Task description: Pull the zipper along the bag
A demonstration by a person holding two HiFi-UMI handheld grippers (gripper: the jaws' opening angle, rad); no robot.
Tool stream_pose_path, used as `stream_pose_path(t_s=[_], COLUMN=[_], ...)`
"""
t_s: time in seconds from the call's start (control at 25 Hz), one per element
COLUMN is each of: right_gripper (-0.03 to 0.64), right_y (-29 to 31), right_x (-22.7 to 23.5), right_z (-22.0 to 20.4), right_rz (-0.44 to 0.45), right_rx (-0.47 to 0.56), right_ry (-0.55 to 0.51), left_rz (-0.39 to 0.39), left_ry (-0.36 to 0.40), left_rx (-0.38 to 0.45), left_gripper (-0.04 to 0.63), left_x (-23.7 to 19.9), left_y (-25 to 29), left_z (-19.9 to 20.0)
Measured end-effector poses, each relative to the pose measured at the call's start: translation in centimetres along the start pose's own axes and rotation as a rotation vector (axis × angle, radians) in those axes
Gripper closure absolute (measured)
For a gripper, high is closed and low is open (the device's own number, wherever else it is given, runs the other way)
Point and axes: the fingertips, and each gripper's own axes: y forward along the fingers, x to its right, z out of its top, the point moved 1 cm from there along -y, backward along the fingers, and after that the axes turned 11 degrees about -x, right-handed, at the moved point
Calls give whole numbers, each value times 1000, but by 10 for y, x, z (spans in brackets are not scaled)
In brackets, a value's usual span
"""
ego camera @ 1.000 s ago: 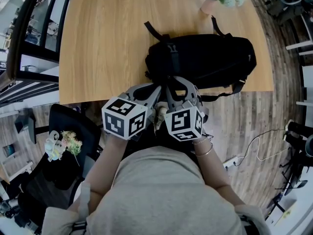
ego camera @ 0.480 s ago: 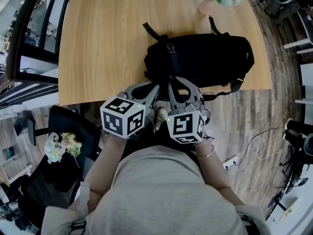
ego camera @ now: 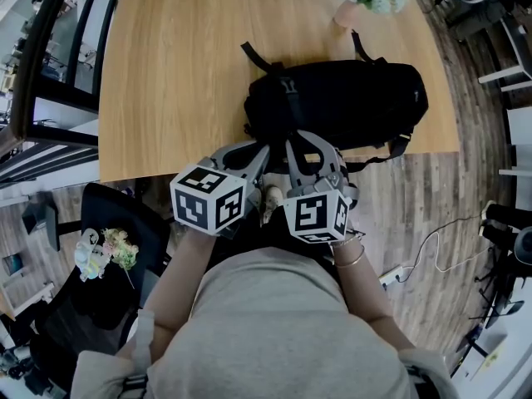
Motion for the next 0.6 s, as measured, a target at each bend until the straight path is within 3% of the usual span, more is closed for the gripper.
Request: stream_pose_path(t_s=[0.12, 0.6], right_gripper=[565, 569], right_y=[4, 21], right_x=[-3, -11], right_z=[-2, -14], right_rz=[42, 242], right_rx=[-7, -29], right_ry=[36, 346], left_rz=[-2, -9], left_ry=[-4, 5], left_rx=[0, -9], left_gripper=[562, 563], left_x=[-1, 2], left_y=[0, 0], left_z=[0, 0])
